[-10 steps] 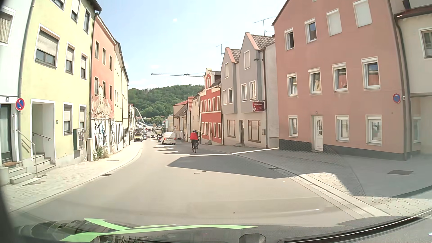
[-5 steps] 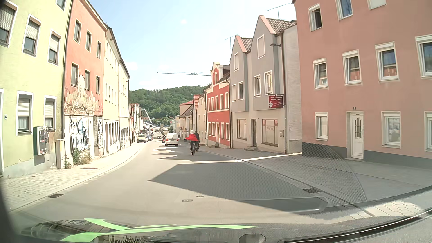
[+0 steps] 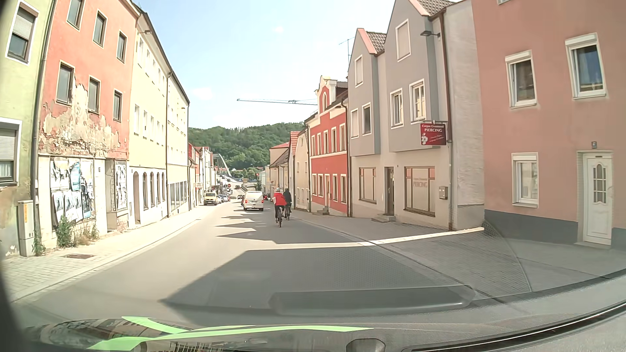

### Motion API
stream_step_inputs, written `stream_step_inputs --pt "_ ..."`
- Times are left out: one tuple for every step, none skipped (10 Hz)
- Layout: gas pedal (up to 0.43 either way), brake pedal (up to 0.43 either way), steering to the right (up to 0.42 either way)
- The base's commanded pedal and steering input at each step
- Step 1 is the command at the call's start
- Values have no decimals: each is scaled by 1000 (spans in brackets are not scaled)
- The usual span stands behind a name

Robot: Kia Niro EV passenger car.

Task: Follow the waypoints while adhering to traffic rules and regulations

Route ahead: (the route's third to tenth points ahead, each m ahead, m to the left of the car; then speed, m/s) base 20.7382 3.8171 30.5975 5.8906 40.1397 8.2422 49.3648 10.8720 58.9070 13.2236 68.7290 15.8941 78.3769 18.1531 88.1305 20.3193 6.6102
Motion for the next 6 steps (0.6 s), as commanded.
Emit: stream_step_inputs --pt "0 268 -55" --pt "0 256 -57" --pt "0 226 -58" --pt "0 207 -59" --pt "0 189 -60" --pt "0 189 -60"
